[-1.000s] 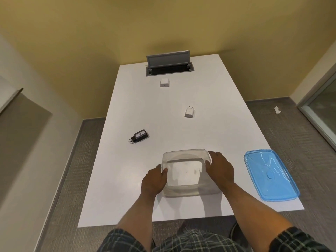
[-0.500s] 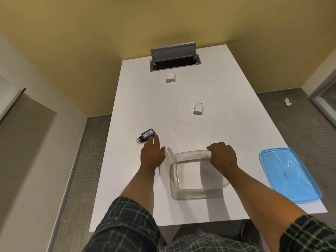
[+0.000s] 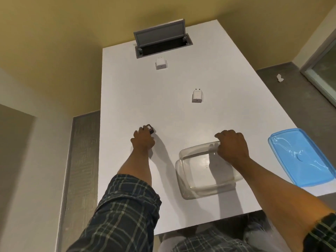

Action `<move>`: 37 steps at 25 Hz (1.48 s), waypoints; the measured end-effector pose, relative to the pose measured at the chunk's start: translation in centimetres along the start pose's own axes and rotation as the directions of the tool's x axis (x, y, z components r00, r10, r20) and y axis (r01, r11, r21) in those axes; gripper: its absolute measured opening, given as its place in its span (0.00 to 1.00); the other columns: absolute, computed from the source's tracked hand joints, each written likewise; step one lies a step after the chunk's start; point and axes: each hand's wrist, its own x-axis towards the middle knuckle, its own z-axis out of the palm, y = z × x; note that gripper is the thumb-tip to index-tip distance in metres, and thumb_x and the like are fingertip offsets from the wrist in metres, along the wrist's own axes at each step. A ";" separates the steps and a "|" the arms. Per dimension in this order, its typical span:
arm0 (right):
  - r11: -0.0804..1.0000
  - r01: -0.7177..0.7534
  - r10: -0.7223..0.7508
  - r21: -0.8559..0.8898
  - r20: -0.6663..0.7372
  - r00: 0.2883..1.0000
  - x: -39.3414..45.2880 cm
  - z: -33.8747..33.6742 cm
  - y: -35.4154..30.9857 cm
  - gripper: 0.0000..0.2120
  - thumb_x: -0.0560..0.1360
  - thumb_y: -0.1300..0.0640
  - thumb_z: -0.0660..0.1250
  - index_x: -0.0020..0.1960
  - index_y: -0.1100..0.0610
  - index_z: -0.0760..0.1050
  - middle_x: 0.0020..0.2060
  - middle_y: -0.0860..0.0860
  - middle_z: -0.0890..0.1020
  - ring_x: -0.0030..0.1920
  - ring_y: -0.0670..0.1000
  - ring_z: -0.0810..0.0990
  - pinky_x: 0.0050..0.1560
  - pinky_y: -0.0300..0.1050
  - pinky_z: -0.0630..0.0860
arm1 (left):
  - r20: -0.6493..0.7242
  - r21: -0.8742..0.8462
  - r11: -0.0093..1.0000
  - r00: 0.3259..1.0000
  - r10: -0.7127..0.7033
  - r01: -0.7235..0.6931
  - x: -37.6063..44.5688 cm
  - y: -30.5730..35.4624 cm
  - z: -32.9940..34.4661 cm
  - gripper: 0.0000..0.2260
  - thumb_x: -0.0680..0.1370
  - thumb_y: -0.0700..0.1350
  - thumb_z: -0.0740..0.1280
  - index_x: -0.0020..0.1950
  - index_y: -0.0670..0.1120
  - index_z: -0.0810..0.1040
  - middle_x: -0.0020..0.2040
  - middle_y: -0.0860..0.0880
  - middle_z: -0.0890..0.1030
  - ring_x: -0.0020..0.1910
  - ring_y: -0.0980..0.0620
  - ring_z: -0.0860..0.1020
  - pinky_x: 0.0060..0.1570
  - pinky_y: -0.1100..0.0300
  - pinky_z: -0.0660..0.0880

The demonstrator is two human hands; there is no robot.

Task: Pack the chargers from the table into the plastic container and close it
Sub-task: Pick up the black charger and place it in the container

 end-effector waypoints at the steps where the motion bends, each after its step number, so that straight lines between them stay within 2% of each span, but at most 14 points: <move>1: 1.000 -0.003 0.003 -0.002 -0.013 1.000 0.0 0.1 -0.1 0.18 0.69 0.61 0.64 0.58 0.53 0.80 0.53 0.50 0.83 0.57 0.56 0.78 0.54 0.50 0.70 | 0.007 -0.013 1.000 1.000 -0.017 0.017 0.4 0.0 0.2 0.24 0.81 0.49 0.63 0.75 0.43 0.64 0.70 0.44 0.71 0.71 0.41 0.69 0.65 0.42 0.71; 6: 0.999 0.014 -0.018 -0.040 -0.084 0.996 -0.3 0.6 -0.1 0.14 0.69 0.63 0.64 0.51 0.56 0.82 0.48 0.51 0.84 0.52 0.57 0.79 0.48 0.51 0.71 | -0.080 0.036 0.995 0.993 -0.089 0.092 1.0 0.3 1.3 0.21 0.80 0.47 0.65 0.72 0.42 0.68 0.66 0.42 0.72 0.67 0.40 0.72 0.63 0.45 0.70; 10: 0.999 0.037 -0.041 -0.030 -0.168 0.985 -0.7 1.6 0.8 0.09 0.70 0.60 0.69 0.50 0.55 0.82 0.46 0.49 0.84 0.50 0.56 0.79 0.45 0.50 0.72 | -0.103 -0.079 0.980 0.976 -0.192 0.184 0.8 0.7 1.9 0.16 0.79 0.43 0.65 0.67 0.42 0.73 0.64 0.42 0.73 0.64 0.39 0.75 0.64 0.45 0.68; 16: 0.992 0.126 -0.116 0.015 -0.306 0.945 -1.7 1.9 2.0 0.16 0.71 0.44 0.67 0.55 0.51 0.82 0.53 0.48 0.84 0.55 0.54 0.81 0.59 0.54 0.68 | -0.055 -0.332 0.936 0.989 -0.139 0.113 -0.9 1.5 1.8 0.20 0.76 0.49 0.69 0.61 0.37 0.74 0.57 0.41 0.79 0.57 0.38 0.80 0.58 0.49 0.76; 19: 0.986 0.166 -0.154 0.013 -0.307 0.939 -2.2 1.6 2.3 0.20 0.73 0.40 0.65 0.57 0.51 0.81 0.55 0.49 0.83 0.56 0.54 0.80 0.61 0.55 0.68 | -0.016 -0.614 0.787 0.996 -0.086 0.058 -1.8 2.9 1.2 0.15 0.73 0.48 0.69 0.49 0.36 0.76 0.42 0.44 0.79 0.46 0.41 0.80 0.41 0.57 0.75; 21: 0.985 0.172 -0.162 0.007 -0.302 0.940 -2.6 1.4 2.5 0.21 0.74 0.39 0.63 0.59 0.52 0.81 0.55 0.49 0.83 0.57 0.54 0.80 0.62 0.55 0.68 | 0.070 -0.807 0.582 0.995 -0.069 0.097 -2.9 4.2 0.3 0.10 0.73 0.47 0.67 0.42 0.40 0.74 0.37 0.45 0.77 0.38 0.43 0.78 0.35 0.59 0.72; 23: 0.986 0.167 -0.160 -0.003 -0.304 0.939 -3.2 1.0 2.8 0.22 0.76 0.39 0.61 0.59 0.52 0.80 0.55 0.50 0.83 0.57 0.54 0.80 0.62 0.54 0.67 | 0.258 -0.915 0.318 0.966 -0.015 0.249 -4.0 5.2 -0.6 0.06 0.76 0.43 0.64 0.46 0.40 0.74 0.40 0.42 0.77 0.36 0.44 0.80 0.35 0.57 0.76; 24: 0.986 0.164 -0.158 -0.005 -0.309 0.938 -3.4 0.8 2.8 0.22 0.77 0.39 0.60 0.59 0.52 0.80 0.55 0.49 0.83 0.56 0.54 0.80 0.62 0.55 0.67 | 0.348 -0.912 0.247 0.937 0.035 0.329 -4.7 5.4 -1.1 0.06 0.76 0.42 0.62 0.50 0.40 0.74 0.40 0.43 0.77 0.35 0.46 0.80 0.32 0.58 0.76; 25: 0.986 0.166 -0.159 -0.003 -0.315 0.936 -3.7 0.7 2.9 0.22 0.78 0.38 0.59 0.60 0.52 0.80 0.56 0.49 0.83 0.56 0.54 0.80 0.63 0.55 0.67 | 0.412 -0.892 0.241 0.906 0.092 0.382 -5.4 5.5 -1.5 0.09 0.75 0.42 0.61 0.51 0.40 0.75 0.40 0.43 0.77 0.33 0.47 0.78 0.27 0.61 0.73; 28: 0.976 0.217 -0.205 0.000 -0.326 0.923 -4.6 0.4 3.4 0.22 0.80 0.38 0.57 0.61 0.52 0.79 0.58 0.48 0.82 0.58 0.53 0.79 0.66 0.57 0.65 | 0.455 -0.872 0.301 0.865 0.212 0.385 -6.6 5.4 -2.3 0.12 0.71 0.44 0.60 0.49 0.41 0.78 0.38 0.43 0.81 0.25 0.49 0.70 0.25 0.65 0.58; 31: 0.970 0.242 -0.232 -0.010 -0.326 0.917 -5.7 0.2 4.1 0.23 0.82 0.39 0.54 0.63 0.51 0.78 0.59 0.48 0.81 0.58 0.53 0.79 0.67 0.56 0.65 | 0.434 -0.870 0.379 0.855 0.285 0.315 -8.1 6.2 -2.7 0.15 0.76 0.54 0.64 0.51 0.42 0.80 0.38 0.43 0.81 0.26 0.49 0.67 0.26 0.64 0.58; 33: 0.971 0.239 -0.227 -0.007 -0.334 0.915 -6.2 0.0 4.6 0.22 0.82 0.40 0.54 0.64 0.52 0.77 0.59 0.48 0.81 0.58 0.53 0.79 0.65 0.54 0.66 | 0.440 -0.810 0.540 0.844 0.306 0.227 -9.2 7.3 -2.8 0.17 0.77 0.58 0.66 0.52 0.44 0.80 0.40 0.44 0.81 0.29 0.51 0.69 0.29 0.62 0.62; 35: 0.969 0.245 -0.232 -0.005 -0.339 0.912 -6.6 -0.2 5.1 0.22 0.82 0.40 0.55 0.64 0.52 0.77 0.59 0.49 0.81 0.57 0.54 0.79 0.62 0.54 0.68 | 0.436 -0.688 0.722 0.834 0.337 0.068 -10.4 8.6 -2.8 0.14 0.78 0.55 0.69 0.53 0.44 0.79 0.43 0.44 0.81 0.31 0.51 0.72 0.31 0.61 0.66; 37: 0.969 0.246 -0.237 -0.007 -0.308 0.921 -7.0 -0.3 5.4 0.22 0.81 0.41 0.57 0.65 0.52 0.77 0.59 0.50 0.80 0.55 0.55 0.79 0.57 0.53 0.71 | 0.426 -0.554 0.828 0.825 0.372 -0.088 -11.4 10.0 -2.6 0.15 0.76 0.51 0.74 0.55 0.42 0.80 0.44 0.45 0.83 0.35 0.50 0.76 0.32 0.60 0.71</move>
